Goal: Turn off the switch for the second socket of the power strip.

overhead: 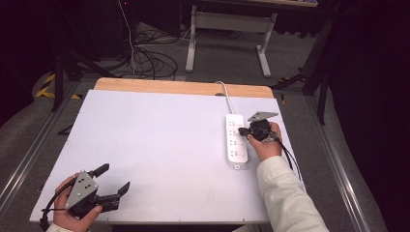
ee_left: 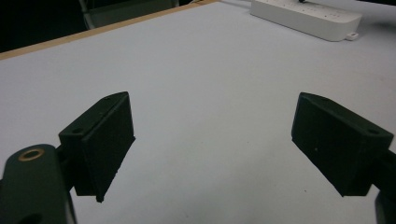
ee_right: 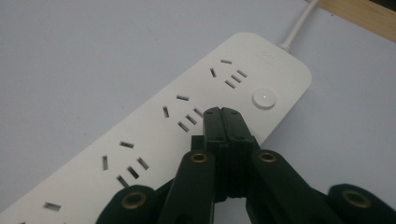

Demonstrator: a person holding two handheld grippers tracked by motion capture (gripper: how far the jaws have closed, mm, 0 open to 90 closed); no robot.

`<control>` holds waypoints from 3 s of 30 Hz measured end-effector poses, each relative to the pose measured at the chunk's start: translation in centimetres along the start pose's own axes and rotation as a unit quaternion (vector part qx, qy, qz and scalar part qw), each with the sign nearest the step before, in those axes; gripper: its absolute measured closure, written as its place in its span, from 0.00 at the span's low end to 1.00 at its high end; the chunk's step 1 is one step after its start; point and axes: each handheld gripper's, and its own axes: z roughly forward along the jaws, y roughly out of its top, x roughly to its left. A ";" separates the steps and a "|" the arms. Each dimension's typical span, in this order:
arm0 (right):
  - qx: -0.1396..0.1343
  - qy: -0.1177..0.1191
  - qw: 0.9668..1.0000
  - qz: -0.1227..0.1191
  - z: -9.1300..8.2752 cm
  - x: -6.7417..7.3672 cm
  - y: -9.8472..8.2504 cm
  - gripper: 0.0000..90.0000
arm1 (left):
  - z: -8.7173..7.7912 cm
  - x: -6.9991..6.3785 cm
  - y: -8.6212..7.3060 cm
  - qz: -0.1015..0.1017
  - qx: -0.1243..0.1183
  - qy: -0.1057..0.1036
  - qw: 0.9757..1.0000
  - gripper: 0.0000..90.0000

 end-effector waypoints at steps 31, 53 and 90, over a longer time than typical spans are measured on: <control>0.003 -0.008 1.000 -0.004 0.2 0.3 -0.1 1.00 | -0.1 -0.1 0.1 0.004 0.000 -0.002 1.000 0.16; 0.010 -0.018 1.000 -0.001 0.3 0.6 0.1 1.00 | 0.0 -0.1 0.0 0.003 -0.001 -0.004 1.000 0.16; -0.087 -0.010 0.996 -0.012 -5.6 2.6 2.0 1.00 | 0.1 0.0 0.1 0.001 -0.001 -0.003 1.000 0.15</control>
